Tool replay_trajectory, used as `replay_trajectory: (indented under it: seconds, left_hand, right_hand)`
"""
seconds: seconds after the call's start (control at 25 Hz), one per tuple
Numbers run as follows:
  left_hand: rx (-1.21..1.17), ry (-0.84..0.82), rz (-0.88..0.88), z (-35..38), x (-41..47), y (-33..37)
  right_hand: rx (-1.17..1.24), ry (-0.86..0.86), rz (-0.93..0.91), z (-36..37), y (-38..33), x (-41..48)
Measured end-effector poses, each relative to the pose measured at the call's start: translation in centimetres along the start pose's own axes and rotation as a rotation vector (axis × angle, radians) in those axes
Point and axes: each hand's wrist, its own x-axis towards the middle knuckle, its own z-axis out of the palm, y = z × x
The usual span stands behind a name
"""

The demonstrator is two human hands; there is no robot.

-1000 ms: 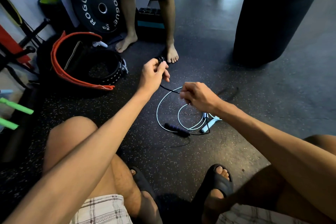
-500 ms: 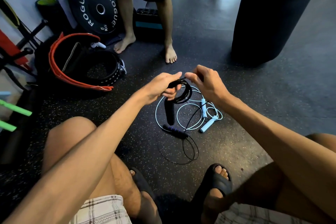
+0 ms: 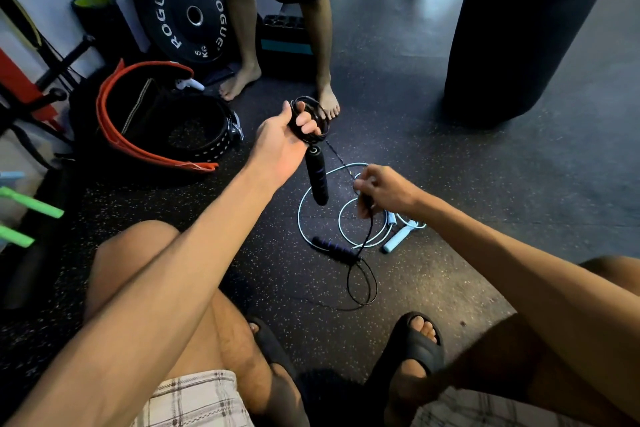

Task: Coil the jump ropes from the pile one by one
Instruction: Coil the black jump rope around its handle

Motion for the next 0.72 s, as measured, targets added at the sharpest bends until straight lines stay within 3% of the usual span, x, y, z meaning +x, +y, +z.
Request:
replay_trajectory:
  seconds: [0.16, 0.4, 0.6, 0.72]
  left_hand:
    - [0.172, 0.147, 0.194, -0.7, 0.6, -0.4]
    - [1.083, 0.225, 0.455, -1.7, 0.4, -1.1]
    - [1.443, -0.017, 0.229, -1.5, -0.1, -1.7]
    - [1.358, -0.199, 0.018, -0.8, -0.8, -2.5]
  right_hand:
    - [-0.033, -0.101, -0.041, 1.3, 0.0, -0.4]
    - [-0.237, 0.016, -0.349, 0.7, -1.9, -0.8]
    - [-0.365, 0.262, -0.498, -0.6, -3.4, -1.2]
    - [-0.335, 0.387, -0.512, -1.2, -3.7, -1.1]
